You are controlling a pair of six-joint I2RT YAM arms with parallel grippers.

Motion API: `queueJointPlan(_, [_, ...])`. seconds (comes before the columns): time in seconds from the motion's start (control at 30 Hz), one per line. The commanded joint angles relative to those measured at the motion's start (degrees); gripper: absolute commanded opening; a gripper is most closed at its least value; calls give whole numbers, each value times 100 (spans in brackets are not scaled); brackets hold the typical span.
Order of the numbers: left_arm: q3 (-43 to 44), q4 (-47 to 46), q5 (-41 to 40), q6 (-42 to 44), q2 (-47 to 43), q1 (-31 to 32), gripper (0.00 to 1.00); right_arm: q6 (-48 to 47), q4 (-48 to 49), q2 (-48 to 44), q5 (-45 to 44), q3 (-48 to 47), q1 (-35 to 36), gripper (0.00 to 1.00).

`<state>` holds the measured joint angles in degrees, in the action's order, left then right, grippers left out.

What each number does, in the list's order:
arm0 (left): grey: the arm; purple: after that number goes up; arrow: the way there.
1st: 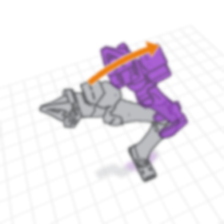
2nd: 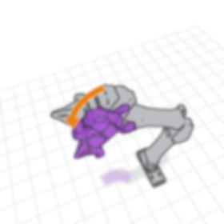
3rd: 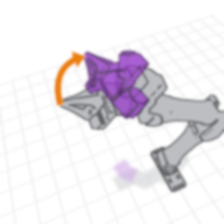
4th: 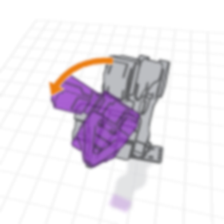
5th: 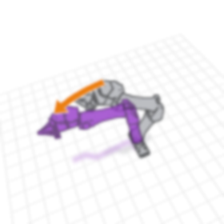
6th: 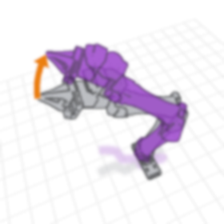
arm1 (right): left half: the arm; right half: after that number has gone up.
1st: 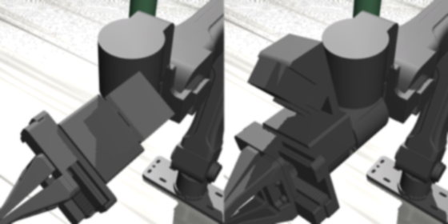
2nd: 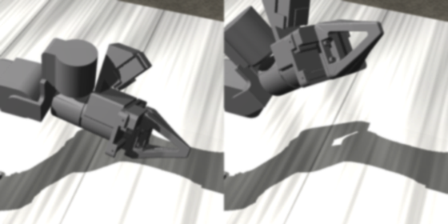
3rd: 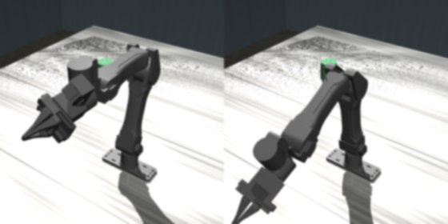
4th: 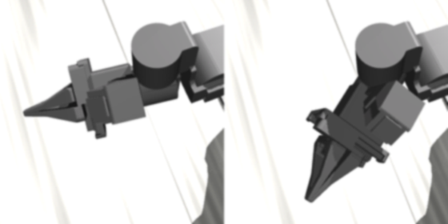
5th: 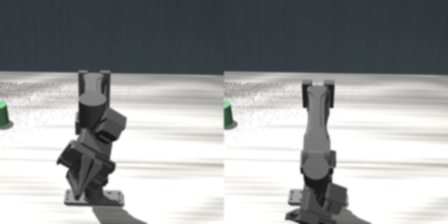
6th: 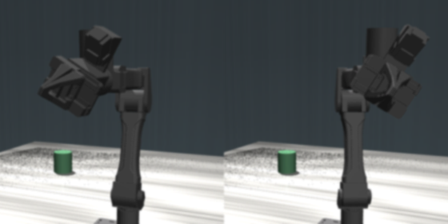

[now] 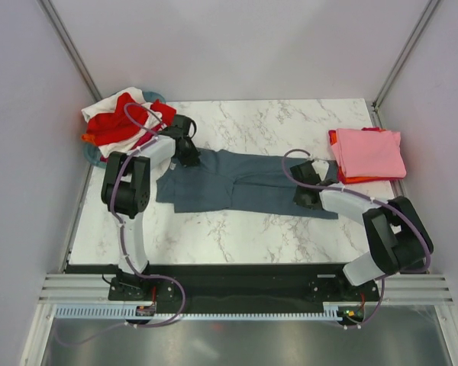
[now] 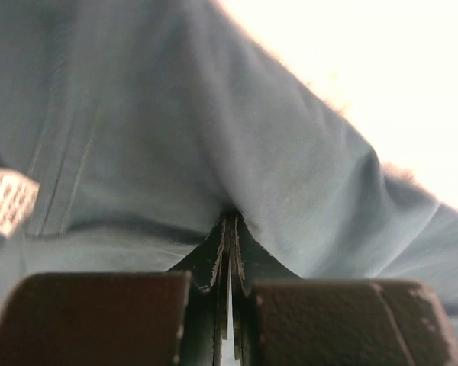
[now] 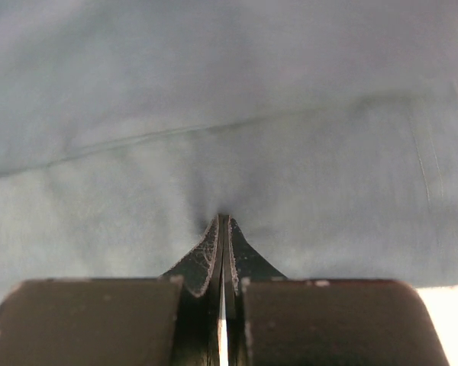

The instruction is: Fold and stack the t-shirts

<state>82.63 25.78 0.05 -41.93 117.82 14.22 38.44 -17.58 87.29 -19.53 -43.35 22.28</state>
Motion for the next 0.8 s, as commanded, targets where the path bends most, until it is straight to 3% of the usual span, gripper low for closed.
queueJointPlan(0.0, [804,278,-94,221,705,134,2,515,-377,-1,415,354,828,0])
queueJointPlan(0.07, [1174,278,-32,238,908,178,2,928,-430,-1,555,424,1406,0])
queueJointPlan(0.27, [3546,788,679,387,2340,476,2,1973,-360,130,459,48,3304,0])
queueJointPlan(0.37, [4724,850,951,292,3008,591,2,2019,-289,683,529,-681,4009,0])
queueJointPlan(0.5, [6095,745,1224,10,3765,801,2,1616,0,1439,1063,-1675,4433,0])
queueJointPlan(0.63, [6028,148,1471,-350,3985,863,2,1370,667,1318,1373,-2071,4478,0])
queueJointPlan(0.77, [5949,-371,1708,-544,4108,863,2,1026,651,774,1136,-2055,4399,0])
